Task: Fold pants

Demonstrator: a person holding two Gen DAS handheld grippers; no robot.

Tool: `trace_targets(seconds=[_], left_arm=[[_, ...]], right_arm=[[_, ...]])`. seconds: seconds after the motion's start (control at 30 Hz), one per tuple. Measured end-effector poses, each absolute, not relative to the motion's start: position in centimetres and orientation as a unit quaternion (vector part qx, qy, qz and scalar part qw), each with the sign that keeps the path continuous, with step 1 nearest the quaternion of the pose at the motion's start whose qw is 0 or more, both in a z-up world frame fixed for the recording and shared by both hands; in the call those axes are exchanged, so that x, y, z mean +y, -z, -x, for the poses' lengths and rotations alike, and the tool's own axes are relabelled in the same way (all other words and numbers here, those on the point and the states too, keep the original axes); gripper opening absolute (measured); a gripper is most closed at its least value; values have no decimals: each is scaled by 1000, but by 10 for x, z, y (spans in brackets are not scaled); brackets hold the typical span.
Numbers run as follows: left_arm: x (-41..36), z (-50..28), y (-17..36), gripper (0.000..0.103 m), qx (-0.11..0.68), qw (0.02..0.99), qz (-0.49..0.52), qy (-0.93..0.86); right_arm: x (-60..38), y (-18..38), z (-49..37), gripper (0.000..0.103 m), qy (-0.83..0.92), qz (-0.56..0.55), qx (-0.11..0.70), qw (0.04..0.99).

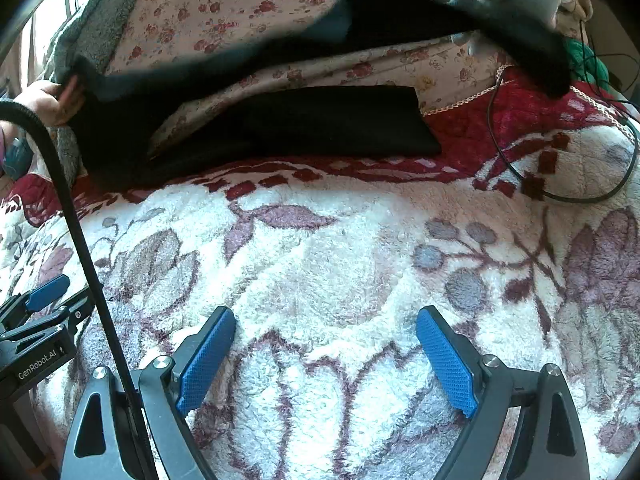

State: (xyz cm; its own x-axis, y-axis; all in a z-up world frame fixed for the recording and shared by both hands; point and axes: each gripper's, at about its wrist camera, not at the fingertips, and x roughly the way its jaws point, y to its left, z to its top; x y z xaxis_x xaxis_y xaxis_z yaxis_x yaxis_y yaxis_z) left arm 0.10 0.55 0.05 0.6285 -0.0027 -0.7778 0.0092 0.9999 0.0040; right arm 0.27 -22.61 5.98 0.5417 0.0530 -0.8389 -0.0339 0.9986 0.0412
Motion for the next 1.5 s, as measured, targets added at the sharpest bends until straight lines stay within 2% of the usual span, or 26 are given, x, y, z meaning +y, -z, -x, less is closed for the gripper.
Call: trace_targets(seconds=[1.5], left_arm=[[6, -1, 0, 74, 431, 902, -2, 4]], right_arm=[[-226, -60, -3, 91, -25, -10, 479, 878]])
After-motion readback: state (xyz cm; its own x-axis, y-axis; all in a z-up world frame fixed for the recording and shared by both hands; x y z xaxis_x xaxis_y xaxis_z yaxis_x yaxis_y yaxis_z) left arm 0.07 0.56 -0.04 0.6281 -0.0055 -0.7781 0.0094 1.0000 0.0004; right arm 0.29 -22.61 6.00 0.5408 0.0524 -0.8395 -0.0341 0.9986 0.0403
